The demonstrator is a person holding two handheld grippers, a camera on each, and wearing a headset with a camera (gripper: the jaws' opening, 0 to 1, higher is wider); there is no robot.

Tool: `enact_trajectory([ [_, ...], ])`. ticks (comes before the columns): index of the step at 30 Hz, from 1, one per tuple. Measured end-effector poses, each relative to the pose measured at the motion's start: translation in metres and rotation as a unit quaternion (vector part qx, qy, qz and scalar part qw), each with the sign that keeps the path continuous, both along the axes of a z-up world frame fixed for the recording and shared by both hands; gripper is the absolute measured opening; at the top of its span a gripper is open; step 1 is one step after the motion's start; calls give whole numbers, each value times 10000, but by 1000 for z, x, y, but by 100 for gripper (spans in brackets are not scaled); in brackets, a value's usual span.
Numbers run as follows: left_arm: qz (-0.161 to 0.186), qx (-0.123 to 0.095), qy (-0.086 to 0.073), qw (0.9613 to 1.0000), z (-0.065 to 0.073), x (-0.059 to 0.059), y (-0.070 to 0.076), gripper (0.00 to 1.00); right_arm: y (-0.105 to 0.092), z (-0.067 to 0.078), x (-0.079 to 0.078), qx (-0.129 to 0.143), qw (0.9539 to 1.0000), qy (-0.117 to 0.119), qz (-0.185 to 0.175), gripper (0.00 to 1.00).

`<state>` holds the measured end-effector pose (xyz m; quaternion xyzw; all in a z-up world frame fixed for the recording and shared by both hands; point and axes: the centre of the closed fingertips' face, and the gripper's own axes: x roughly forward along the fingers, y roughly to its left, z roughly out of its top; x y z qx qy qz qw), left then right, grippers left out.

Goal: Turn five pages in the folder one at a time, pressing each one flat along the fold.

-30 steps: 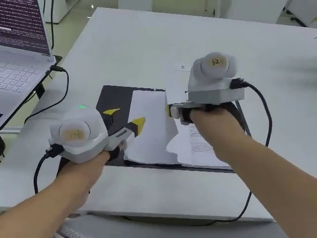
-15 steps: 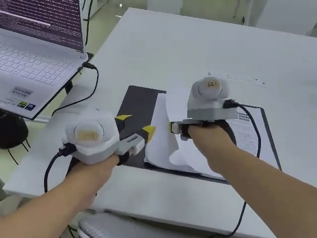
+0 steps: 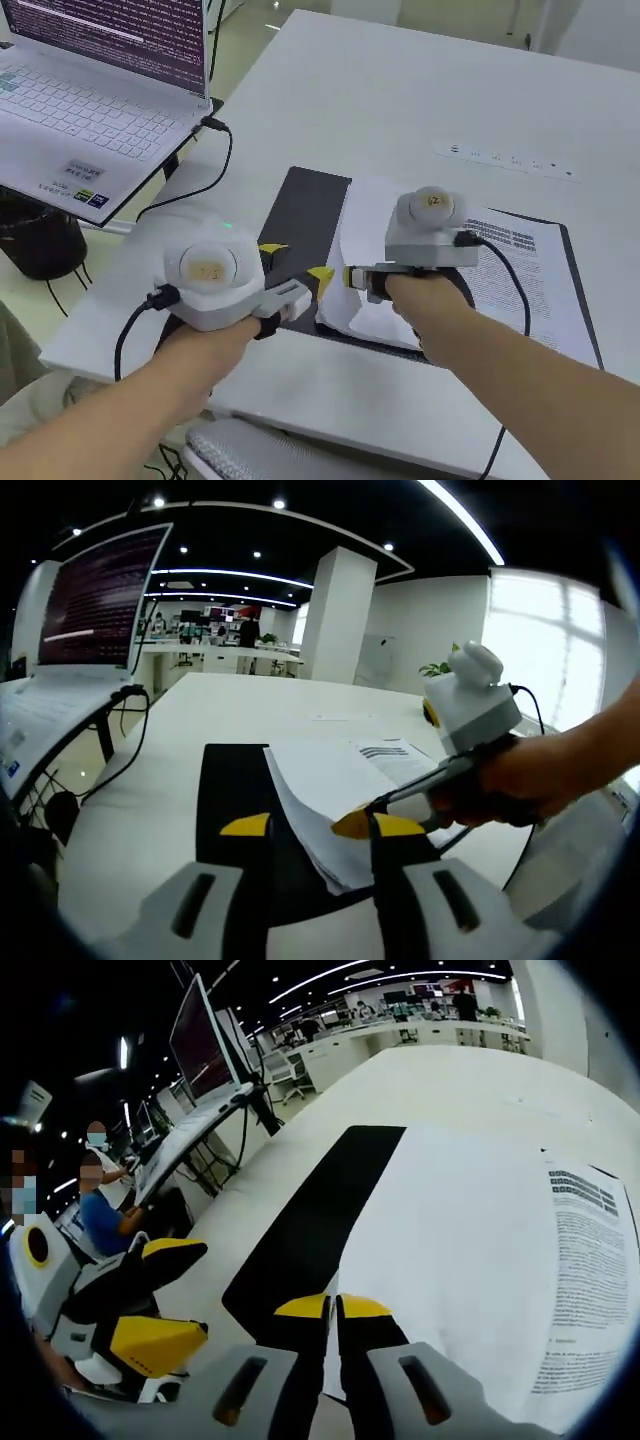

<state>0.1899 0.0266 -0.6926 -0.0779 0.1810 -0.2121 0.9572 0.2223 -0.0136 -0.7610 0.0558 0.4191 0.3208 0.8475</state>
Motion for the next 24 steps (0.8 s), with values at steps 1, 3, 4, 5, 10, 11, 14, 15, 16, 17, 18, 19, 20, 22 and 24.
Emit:
enact_trajectory([
  [1, -20, 24, 17, 10000, -1, 0, -1, 37, 1, -2, -3, 130, 9998, 123, -61, 2],
  [3, -54, 48, 50, 10000, -2, -1, -3, 37, 1, -1, -3, 396, 9988, 162, -230, 3],
  [4, -79, 52, 64, 9999, -3, -1, -5, 37, 2, 1, -4, 565, 9978, 196, -273, 4],
  [5, -117, 83, 92, 9999, -5, -1, -7, 37, 3, 4, -6, 762, 9961, 275, -341, 4],
  [10, -328, 195, 151, 9992, -11, -5, -20, 36, -9, 20, 0, 1482, 9859, 184, -759, 8],
  [11, -372, 206, 187, 9989, -13, -5, -23, 36, -13, 20, -2, 1471, 9861, 167, -751, 6],
  [14, -561, 330, 351, 9973, -25, -6, -35, 36, -29, 25, -3, 1475, 9856, 19, -821, 2],
  [15, -587, 346, 366, 9970, -26, -5, -37, 35, -34, 27, -2, 1498, 9850, -17, -857, 1],
  [16, -677, 410, 421, 9960, -31, -5, -43, 35, -38, 29, -1, 1548, 9836, -20, -924, 1],
  [17, -733, 469, 459, 9951, -34, -5, -47, 35, -43, 30, -1, 1598, 9818, 24, -1027, 1],
  [18, -800, 532, 479, 9942, -37, -4, -52, 35, -48, 32, 0, 1630, 9809, 6, -1060, 1],
  [19, -869, 580, 529, 9931, -40, -3, -56, 34, -51, 35, 0, 1628, 9809, -56, -1064, 0],
  [20, -1010, 671, 607, 9908, -45, -3, -62, 34, -55, 36, 2, 1614, 9809, -127, -1075, 0],
  [22, -1025, 815, 630, 9894, -52, 2, -67, 33, -64, 42, 3, 1656, 9790, -192, -1170, 0],
  [24, -974, 857, 753, 9887, -60, 5, -70, 33, -74, 45, 5, 1707, 9769, -257, -1260, 0],
])
